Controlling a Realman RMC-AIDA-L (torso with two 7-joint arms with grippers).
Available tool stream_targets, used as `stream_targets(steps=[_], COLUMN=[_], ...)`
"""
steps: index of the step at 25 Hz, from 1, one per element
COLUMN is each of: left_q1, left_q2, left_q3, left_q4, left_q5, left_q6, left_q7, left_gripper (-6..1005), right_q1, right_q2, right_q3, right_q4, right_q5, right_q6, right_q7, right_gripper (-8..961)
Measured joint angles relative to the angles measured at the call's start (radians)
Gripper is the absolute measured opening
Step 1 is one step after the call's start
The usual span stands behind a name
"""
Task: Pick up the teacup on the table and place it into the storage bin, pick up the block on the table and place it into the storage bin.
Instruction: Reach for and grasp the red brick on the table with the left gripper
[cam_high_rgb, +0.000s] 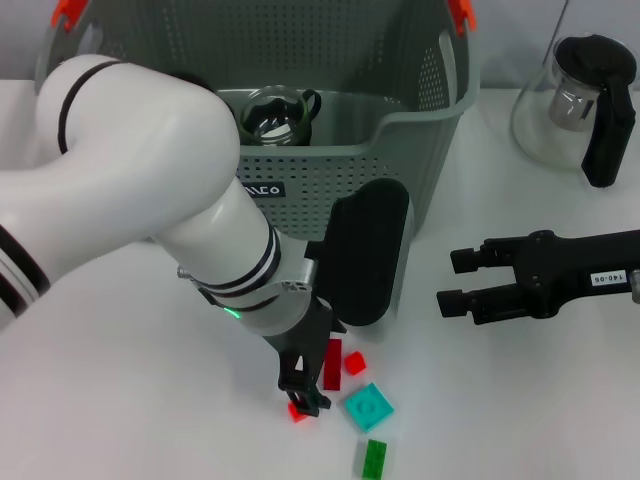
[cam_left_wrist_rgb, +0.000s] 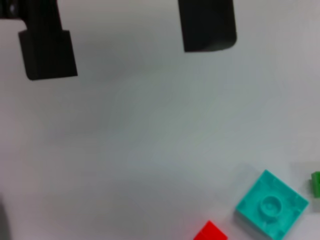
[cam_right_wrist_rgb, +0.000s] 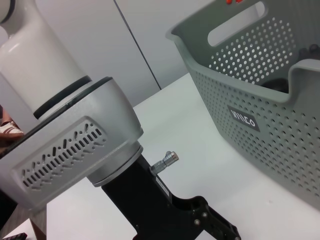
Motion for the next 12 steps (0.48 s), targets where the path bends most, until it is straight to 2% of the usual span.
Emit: stream_targets(steps=[12], left_q1=[-0.012], left_q2=[-0.001], left_q3=[0.012], left_q4=[-0.022], left_q5=[0.000], left_q6=[-0.024], left_q7=[-0.010], left_gripper=[901], right_q1=[-0.001], right_q2=[0.000], right_q3=[0.000], right_q4=[0.000], right_q5=[0.000], right_q6=[0.000], right_q7=[0.000], right_gripper=[869])
